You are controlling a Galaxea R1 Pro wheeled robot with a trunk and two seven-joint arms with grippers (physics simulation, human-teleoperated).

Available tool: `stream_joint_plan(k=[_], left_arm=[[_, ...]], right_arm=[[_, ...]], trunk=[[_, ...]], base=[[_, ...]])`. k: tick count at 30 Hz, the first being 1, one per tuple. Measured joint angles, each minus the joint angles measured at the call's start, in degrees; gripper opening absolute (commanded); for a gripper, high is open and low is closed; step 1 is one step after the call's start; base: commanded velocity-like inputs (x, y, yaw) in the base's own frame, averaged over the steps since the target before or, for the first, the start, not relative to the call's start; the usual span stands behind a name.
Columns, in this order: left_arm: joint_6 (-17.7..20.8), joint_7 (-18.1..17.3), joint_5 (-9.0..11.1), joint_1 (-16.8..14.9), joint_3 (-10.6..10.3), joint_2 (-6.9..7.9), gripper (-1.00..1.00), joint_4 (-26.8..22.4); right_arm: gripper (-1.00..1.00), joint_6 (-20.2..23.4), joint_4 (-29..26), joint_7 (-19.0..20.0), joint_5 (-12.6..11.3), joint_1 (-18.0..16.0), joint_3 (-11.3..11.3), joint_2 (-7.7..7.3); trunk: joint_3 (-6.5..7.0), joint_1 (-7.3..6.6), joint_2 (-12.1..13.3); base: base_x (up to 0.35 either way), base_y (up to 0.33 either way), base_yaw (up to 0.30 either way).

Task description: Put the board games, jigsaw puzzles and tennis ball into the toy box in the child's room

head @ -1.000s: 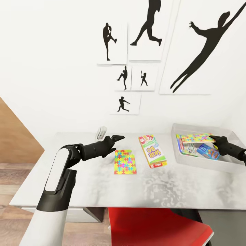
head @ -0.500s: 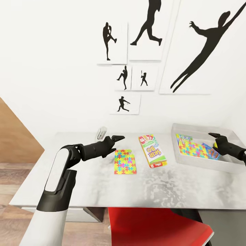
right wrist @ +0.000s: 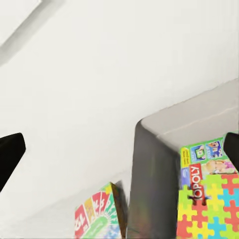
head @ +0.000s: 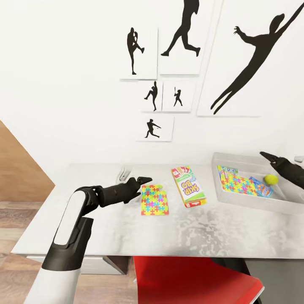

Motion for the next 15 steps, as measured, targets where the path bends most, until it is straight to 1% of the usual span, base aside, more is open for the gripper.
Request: stream_joint_plan(k=[1,2,3,4,7,9,12,13,14,15], left_arm=[[0.14,-0.07,0.01,0.29,0.04,0.19,1.0,-0.01],[0.32,-0.31,0.12,0.71,0.1,0.59,1.0,-0.03],[0.37,-0.54,0.23,0.88,0.13,0.76,1.0,-0.04],[0.46,-1.06,0.27,1.1,0.2,1.04,1.0,-0.04],[0.55,-1.59,0.12,1.48,0.41,1.77,1.0,-0.01],[0.32,-2.37,0.2,3.05,1.64,4.03,1.0,0.02],[0.02,-3.21,0.3,4.91,3.1,5.54,1.0,0.03],[-0.05,-3.35,0.28,5.26,3.36,5.77,1.0,0.03],[-0.02,-3.53,0.09,5.88,3.72,6.07,1.0,0.09],[-0.02,-3.6,0.06,6.23,3.86,6.2,1.0,0.11]], right_arm=[[1.0,0.44,-2.41,0.4,-0.01,1.16,0.34,0.03],[1.0,1.59,-6.75,0.95,-0.1,3.09,0.83,0.08],[1.0,2.3,-9.0,1.15,-0.08,3.94,1.01,0.1],[1.0,4.18,-13.31,1.37,-0.15,5.22,1.3,0.15],[1.0,8.69,-19.91,1.45,-0.06,6.91,1.59,0.2],[1.0,16.05,-27.48,1.14,-0.15,9.05,1.76,0.24],[1.0,20.69,-30.96,0.79,-0.1,10.2,2.16,0.29],[1.0,21.35,-31.46,0.67,-0.07,10.37,2.67,0.39],[1.0,22.21,-32.13,-0.1,-0.08,10.55,4.75,0.82],[1.0,22.27,-32.39,-0.87,0.06,10.56,6.25,1.15]], trunk=[[0.0,0.0,0.0],[0.0,0.0,0.0],[0.0,0.0,0.0],[0.0,0.0,0.0],[0.0,0.0,0.0],[0.0,0.0,0.0],[0.0,0.0,0.0],[0.0,0.01,0.01],[0.0,0.01,0.01],[0.0,0.01,0.01]], base=[[0.0,0.0,0.0],[0.0,0.0,0.0],[0.0,0.0,0.0],[0.0,0.0,0.0],[0.0,0.0,0.0],[0.0,0.0,0.0],[0.0,0.0,0.0],[0.0,0.0,0.0],[0.0,0.0,0.0],[0.0,0.0,0.0]])
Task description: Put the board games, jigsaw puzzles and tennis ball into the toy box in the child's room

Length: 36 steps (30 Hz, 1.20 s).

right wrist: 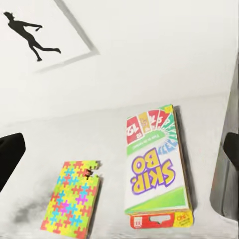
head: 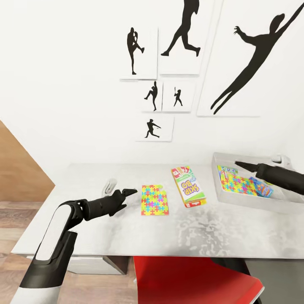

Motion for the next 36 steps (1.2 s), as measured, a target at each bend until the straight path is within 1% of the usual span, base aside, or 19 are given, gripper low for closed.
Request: stream_joint_plan(k=[1,2,3,5,6,7,8,10,13,16,17,20,23,25,27,28,31,32,36], left_arm=[[0.0,-0.05,-0.04,0.39,0.08,0.08,1.0,0.02],[-0.02,-0.13,-0.15,1.19,0.2,0.2,1.0,0.06],[-0.06,-0.19,-0.2,1.78,0.29,0.3,1.0,0.08],[-0.1,-0.23,-0.21,2.18,0.35,0.38,1.0,0.08],[-0.11,-0.24,-0.24,2.41,0.39,0.4,1.0,0.1],[-0.12,-0.25,-0.24,2.5,0.39,0.4,1.0,0.09],[-0.13,-0.25,-0.26,2.62,0.38,0.41,1.0,0.12],[-0.13,-0.26,-0.28,2.73,0.38,0.43,1.0,0.15],[-0.13,-0.26,-0.25,2.8,0.38,0.44,1.0,0.17],[-0.08,-0.26,-0.23,2.82,0.38,0.43,1.0,0.15],[-0.07,-0.29,-0.22,2.83,0.38,0.43,1.0,0.15],[-0.05,-0.32,-0.22,2.84,0.38,0.42,1.0,0.12],[-0.04,-0.33,-0.17,2.84,0.39,0.42,1.0,0.04],[-0.02,-0.36,-0.14,2.84,0.38,0.42,1.0,-0.04],[0.0,-0.39,-0.13,2.84,0.39,0.42,1.0,-0.05],[0.01,-0.41,-0.12,2.81,0.38,0.42,1.0,-0.06],[0.06,-0.42,-0.11,2.79,0.42,0.43,1.0,-0.06],[0.09,-0.43,-0.11,2.77,0.47,0.47,1.0,-0.07],[0.11,-0.38,-0.09,2.78,0.52,0.5,1.0,-0.07]], right_arm=[[1.0,0.0,-0.19,-1.08,0.1,-0.03,1.52,0.36],[1.0,0.0,-0.47,-4.56,0.13,-0.19,4.32,1.41],[1.0,-0.01,-0.64,-8.82,0.2,-0.43,6.6,2.91],[1.0,-0.02,-0.76,-12.25,0.32,-0.7,8.28,4.38],[1.0,-0.02,-0.83,-14.96,0.23,-1.01,9.54,6.13],[1.0,-0.03,-0.86,-16.06,0.34,-1.15,10.17,7.09],[1.0,-0.03,-0.9,-17.56,0.28,-1.36,11.07,8.55],[1.0,-0.04,-0.92,-18.92,0.34,-1.53,12.36,9.91],[1.0,-0.05,-0.93,-19.85,0.38,-1.65,14.29,10.76],[1.0,-0.06,-0.94,-20.17,0.44,-1.66,16.16,11.1],[1.0,-0.03,-0.94,-20.36,0.39,-1.66,17.78,11.26],[1.0,-0.18,-0.94,-20.94,0.53,-1.67,20.05,11.39],[1.0,-0.9,-0.84,-21.91,0.59,-1.67,21.63,11.76],[1.0,-0.8,0.73,-25.03,0.81,-1.82,22.19,15.21],[1.0,-0.65,3.15,-27.43,1.05,-2.32,22.21,16.97],[1.0,-0.52,6.49,-29.64,1.22,-3.62,22.19,18.34],[1.0,-0.5,12.63,-31.8,1.23,-6.26,22.23,19.65],[1.0,-0.67,17.36,-32.97,1.2,-7.96,22.3,20.31],[1.0,-0.83,21.18,-33.85,0.98,-9.25,22.36,20.87]], trunk=[[0.0,0.0,0.0],[0.0,0.0,0.0],[0.0,0.0,0.0],[0.0,0.0,0.0],[0.0,0.0,0.0],[0.0,0.0,0.0],[0.0,0.0,0.0],[0.0,0.0,0.0],[0.0,0.0,0.0],[0.0,0.0,0.0],[0.0,0.0,0.0],[0.0,0.0,0.0],[0.0,0.0,0.0],[0.0,0.0,0.0],[0.0,0.0,0.0],[0.0,0.01,0.01],[0.0,0.0,0.0],[0.0,0.01,0.01],[0.0,0.0,0.0]], base=[[0.0,0.0,0.0],[0.0,0.0,0.0],[0.0,0.0,0.0],[0.0,0.0,0.0],[0.0,0.0,0.0],[0.0,0.008,0.0],[0.0,0.031,0.0],[0.0,0.13,0.0],[0.0,0.216,0.0],[0.0,0.267,0.0],[0.0,0.285,0.0],[0.0,0.293,0.0],[0.0,0.302,0.0],[0.0,0.269,0.0],[0.0,0.164,0.0],[0.0,0.102,0.0],[0.0,0.06,0.0],[0.0,0.027,0.0],[0.0,0.013,0.0]])
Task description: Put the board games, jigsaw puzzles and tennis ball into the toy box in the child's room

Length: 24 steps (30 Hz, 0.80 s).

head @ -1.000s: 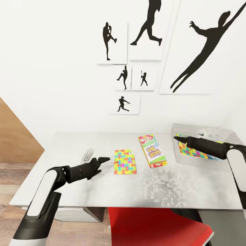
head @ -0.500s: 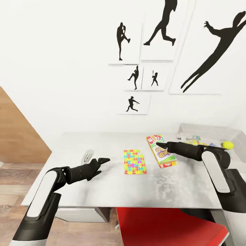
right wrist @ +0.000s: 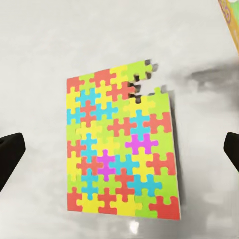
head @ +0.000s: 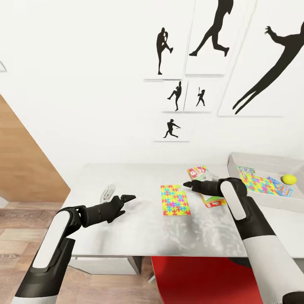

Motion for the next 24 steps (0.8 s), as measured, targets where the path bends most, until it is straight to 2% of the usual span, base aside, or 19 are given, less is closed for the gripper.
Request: stream_joint_plan(k=[5,11,16,24], left_arm=[[-0.04,0.03,-0.02,0.06,0.01,0.0,1.0,0.0],[0.0,-0.02,0.0,0.0,0.02,0.0,1.0,0.0],[0.01,-0.04,0.0,-0.01,0.02,0.01,1.0,0.0],[0.02,-0.05,-0.02,-0.02,0.03,0.01,1.0,-0.01]], right_arm=[[1.0,-0.13,1.71,-0.33,-0.05,-0.48,0.05,0.36],[1.0,-0.22,2.56,-0.9,0.01,-0.56,-0.07,3.37],[1.0,-0.38,3.67,-1.12,0.15,-0.57,-0.11,4.45],[1.0,-1.92,6.88,-1.19,0.05,-0.68,-0.15,4.72]], trunk=[[0.0,0.0,0.0],[0.0,0.0,0.0],[0.0,0.0,0.0],[0.0,0.0,0.0]], base=[[0.0,0.003,0.0],[0.0,0.0,0.0],[0.0,0.019,0.0],[0.0,0.18,0.0]])
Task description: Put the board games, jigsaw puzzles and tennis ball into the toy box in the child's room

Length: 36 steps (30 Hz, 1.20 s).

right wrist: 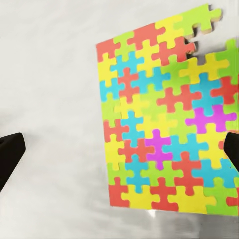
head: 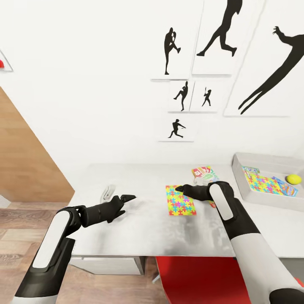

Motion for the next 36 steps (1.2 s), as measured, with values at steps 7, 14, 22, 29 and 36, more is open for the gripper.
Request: stream_joint_plan(k=[7,14,22,29,36], left_arm=[[-0.01,0.0,0.02,0.0,0.0,0.01,1.0,0.01],[-0.01,0.0,0.02,0.0,0.0,0.01,1.0,0.01],[-0.01,0.08,0.02,0.08,-0.08,-0.07,1.0,0.01],[-0.01,0.08,0.02,0.09,-0.09,-0.08,1.0,0.01],[-0.01,0.09,0.02,0.08,-0.09,-0.08,1.0,0.01]], right_arm=[[1.0,-2.23,1.75,-0.1,0.01,-0.06,-0.25,-0.04],[1.0,-5.48,4.26,-0.64,0.02,-1.19,-0.38,-0.16],[1.0,-9.97,8.67,-6.42,0.0,-3.43,-2.61,-0.4],[1.0,-11.27,10.63,-7.23,0.0,-3.84,-4.0,-0.54],[1.0,-13.91,14.1,-7.32,-0.01,-4.3,-4.08,-0.2]], trunk=[[0.0,0.0,0.0],[0.0,0.0,0.0],[0.0,0.0,0.0],[0.0,0.0,0.0],[0.0,0.0,0.0]], base=[[0.0,0.06,0.0],[0.0,0.007,0.0],[0.0,0.001,0.0],[0.0,0.0,0.0],[0.0,0.0,0.0]])
